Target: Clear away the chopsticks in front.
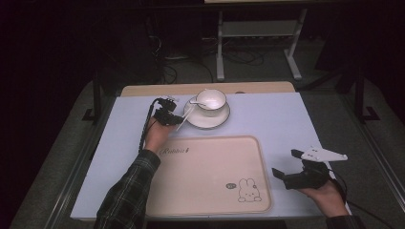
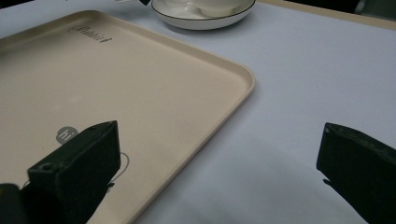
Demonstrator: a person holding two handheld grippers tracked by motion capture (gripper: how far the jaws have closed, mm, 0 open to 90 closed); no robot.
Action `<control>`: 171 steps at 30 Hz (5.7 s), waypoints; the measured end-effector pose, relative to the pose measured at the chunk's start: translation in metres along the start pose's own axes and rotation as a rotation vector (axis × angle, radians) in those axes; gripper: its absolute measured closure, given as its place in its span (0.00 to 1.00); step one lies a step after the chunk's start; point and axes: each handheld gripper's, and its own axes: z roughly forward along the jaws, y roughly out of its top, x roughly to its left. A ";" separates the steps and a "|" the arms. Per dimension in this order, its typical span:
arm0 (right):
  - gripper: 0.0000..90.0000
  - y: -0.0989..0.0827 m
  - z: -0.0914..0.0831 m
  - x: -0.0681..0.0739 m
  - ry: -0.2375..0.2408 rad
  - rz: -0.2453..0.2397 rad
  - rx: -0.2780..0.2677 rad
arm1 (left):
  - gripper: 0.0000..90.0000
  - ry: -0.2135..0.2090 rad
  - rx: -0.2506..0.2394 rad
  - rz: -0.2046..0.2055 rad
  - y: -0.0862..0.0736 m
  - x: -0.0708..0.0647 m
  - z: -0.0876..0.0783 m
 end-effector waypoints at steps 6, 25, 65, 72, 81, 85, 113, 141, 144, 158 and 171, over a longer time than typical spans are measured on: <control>0.00 0.000 0.000 0.000 0.001 -0.002 0.001 | 0.95 0.031 -0.008 -0.005 0.001 0.001 -0.002; 0.00 0.000 0.000 0.000 -0.003 0.002 0.001 | 0.95 0.003 -0.087 -0.038 -0.021 0.018 -0.056; 0.00 0.000 0.001 0.001 -0.011 -0.007 0.012 | 0.95 -0.190 -0.073 0.014 -0.149 -0.066 -0.135; 0.00 0.000 0.002 0.002 -0.010 -0.009 0.014 | 0.95 -0.178 -0.025 0.011 -0.154 -0.067 -0.125; 0.00 0.000 0.002 0.002 -0.008 -0.012 0.016 | 0.94 -0.123 0.054 0.074 -0.155 -0.071 -0.110; 0.00 0.000 0.002 0.002 -0.006 -0.014 0.019 | 0.92 -0.118 0.069 0.071 -0.155 -0.072 -0.105; 0.00 0.000 0.002 0.002 -0.003 -0.015 0.018 | 0.19 -0.140 -0.050 0.072 -0.066 -0.039 -0.091; 0.00 -0.001 0.002 0.003 0.015 -0.015 0.014 | 0.69 -0.015 -0.076 0.151 0.040 -0.009 0.013; 0.00 -0.001 0.001 0.003 0.015 -0.017 0.011 | 0.74 -0.013 -0.065 0.140 0.042 -0.008 0.023; 0.00 0.000 0.000 0.002 0.016 -0.016 0.007 | 0.90 0.039 -0.031 0.123 0.043 -0.014 0.041; 0.00 -0.001 -0.001 0.002 0.013 -0.017 0.004 | 0.94 0.060 -0.061 0.074 0.046 -0.005 0.019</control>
